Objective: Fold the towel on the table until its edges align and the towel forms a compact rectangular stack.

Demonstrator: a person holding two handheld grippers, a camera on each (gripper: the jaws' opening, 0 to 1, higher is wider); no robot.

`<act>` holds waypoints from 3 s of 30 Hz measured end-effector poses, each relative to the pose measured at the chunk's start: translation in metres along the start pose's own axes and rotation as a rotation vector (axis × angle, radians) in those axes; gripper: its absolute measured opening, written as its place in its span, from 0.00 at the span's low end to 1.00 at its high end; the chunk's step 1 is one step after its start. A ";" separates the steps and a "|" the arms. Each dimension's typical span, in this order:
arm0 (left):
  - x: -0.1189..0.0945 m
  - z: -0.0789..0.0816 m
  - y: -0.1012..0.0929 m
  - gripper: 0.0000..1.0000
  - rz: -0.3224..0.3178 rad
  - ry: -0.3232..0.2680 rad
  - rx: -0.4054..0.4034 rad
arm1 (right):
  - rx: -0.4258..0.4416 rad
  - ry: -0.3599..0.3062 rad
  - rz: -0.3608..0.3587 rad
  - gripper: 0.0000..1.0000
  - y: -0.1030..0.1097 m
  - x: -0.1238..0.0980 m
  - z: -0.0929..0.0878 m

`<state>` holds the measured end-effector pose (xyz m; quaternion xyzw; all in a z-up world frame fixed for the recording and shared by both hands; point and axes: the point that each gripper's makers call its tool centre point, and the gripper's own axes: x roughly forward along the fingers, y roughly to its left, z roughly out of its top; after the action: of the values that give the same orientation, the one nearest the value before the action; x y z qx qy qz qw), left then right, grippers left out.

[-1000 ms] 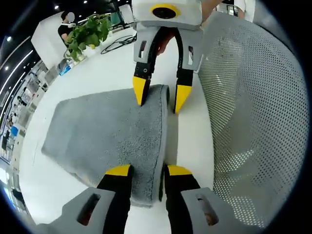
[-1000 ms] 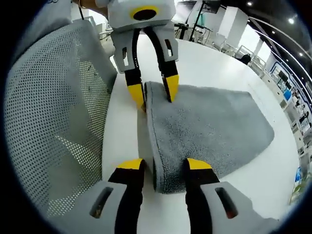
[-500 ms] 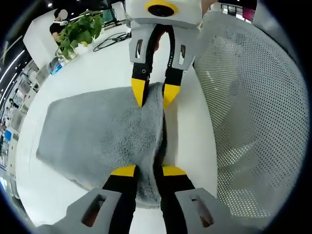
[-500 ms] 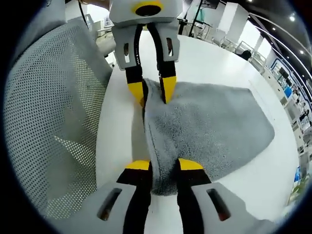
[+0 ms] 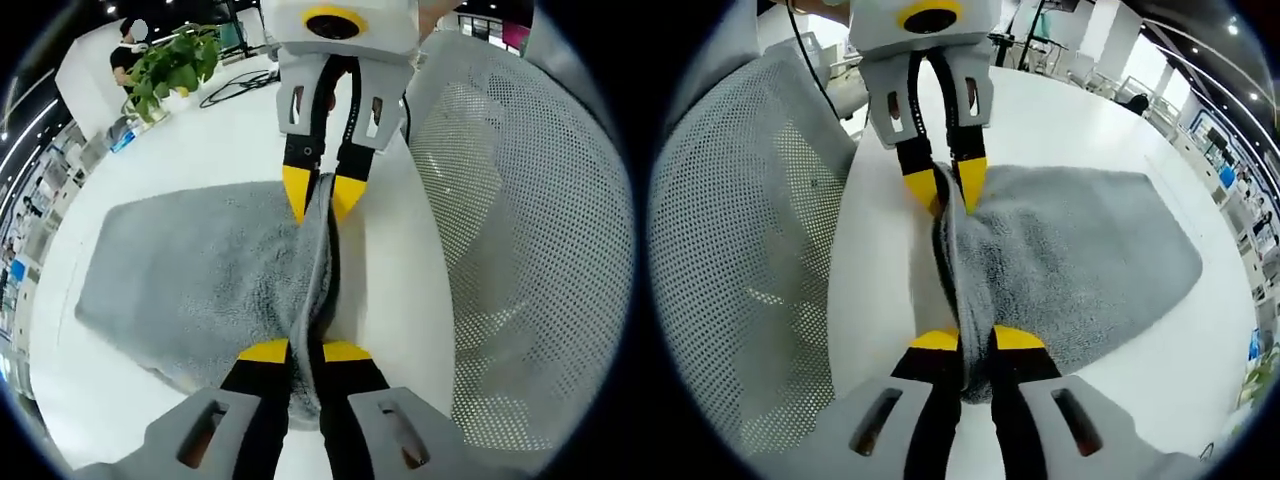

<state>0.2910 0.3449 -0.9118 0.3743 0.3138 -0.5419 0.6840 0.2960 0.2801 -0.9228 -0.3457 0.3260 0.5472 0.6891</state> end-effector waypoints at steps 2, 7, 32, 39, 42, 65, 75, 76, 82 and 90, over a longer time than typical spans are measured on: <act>-0.001 0.000 0.000 0.09 -0.002 0.002 -0.018 | -0.003 0.004 0.011 0.07 -0.001 0.001 0.000; -0.003 0.001 -0.003 0.08 -0.023 0.012 -0.026 | 0.016 0.030 0.070 0.07 0.002 -0.002 0.001; -0.081 0.046 -0.043 0.09 -0.225 -0.101 -0.207 | 0.160 -0.027 0.304 0.07 0.053 -0.088 0.030; -0.109 0.062 -0.049 0.09 -0.251 -0.140 -0.215 | 0.194 -0.058 0.351 0.07 0.067 -0.118 0.049; -0.118 0.067 -0.051 0.09 -0.267 -0.148 -0.213 | 0.206 -0.064 0.371 0.07 0.072 -0.128 0.055; -0.158 0.088 -0.017 0.09 -0.275 -0.265 -0.307 | 0.328 -0.146 0.416 0.08 0.050 -0.170 0.097; -0.134 0.083 0.034 0.09 -0.216 -0.288 -0.399 | 0.464 -0.168 0.375 0.08 0.002 -0.152 0.095; -0.131 0.082 0.037 0.09 -0.214 -0.285 -0.411 | 0.472 -0.166 0.377 0.08 -0.002 -0.149 0.094; -0.103 0.068 0.056 0.09 -0.220 -0.246 -0.463 | 0.511 -0.129 0.389 0.08 -0.029 -0.123 0.082; -0.072 0.045 0.076 0.09 -0.190 -0.224 -0.559 | 0.598 -0.102 0.405 0.08 -0.053 -0.090 0.070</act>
<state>0.3510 0.3530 -0.8150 0.0790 0.4068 -0.5340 0.7370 0.3361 0.2824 -0.8040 -0.0295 0.4984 0.5698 0.6527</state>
